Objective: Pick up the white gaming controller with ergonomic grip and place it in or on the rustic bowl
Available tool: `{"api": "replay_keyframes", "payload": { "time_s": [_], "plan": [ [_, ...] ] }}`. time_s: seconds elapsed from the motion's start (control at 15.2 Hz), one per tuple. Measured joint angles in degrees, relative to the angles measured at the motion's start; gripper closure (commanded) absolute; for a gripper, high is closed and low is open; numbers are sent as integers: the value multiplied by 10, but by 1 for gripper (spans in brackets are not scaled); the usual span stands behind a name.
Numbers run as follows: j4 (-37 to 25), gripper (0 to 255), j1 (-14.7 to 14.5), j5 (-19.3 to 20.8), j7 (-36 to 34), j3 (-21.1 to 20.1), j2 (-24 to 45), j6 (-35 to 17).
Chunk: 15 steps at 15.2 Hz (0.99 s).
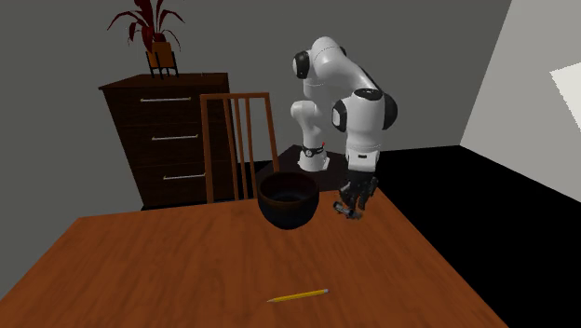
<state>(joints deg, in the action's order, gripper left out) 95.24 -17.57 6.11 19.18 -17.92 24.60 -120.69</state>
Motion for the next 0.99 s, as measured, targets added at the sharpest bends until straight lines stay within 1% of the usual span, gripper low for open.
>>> {"api": "replay_keyframes", "payload": {
  "time_s": [0.07,0.13,0.2,0.26,0.33,0.4,0.46,0.59,0.73,0.99],
  "plan": [
    [27,0,-4,13,-15,6,-19,-23],
    [66,0,-10,36,-43,16,-47,-61],
    [113,0,-18,70,-81,29,-81,-107],
    [160,0,-30,115,-132,44,-112,-154],
    [197,0,-43,172,-192,60,-138,-193],
    [214,0,-48,209,-229,69,-149,-215],
    [224,0,-50,230,-249,75,-151,-230],
    [226,0,-52,253,-269,81,-143,-247],
    [225,0,-53,264,-279,85,-132,-257],
    [220,0,-52,276,-286,90,-115,-269]
  ]
}}
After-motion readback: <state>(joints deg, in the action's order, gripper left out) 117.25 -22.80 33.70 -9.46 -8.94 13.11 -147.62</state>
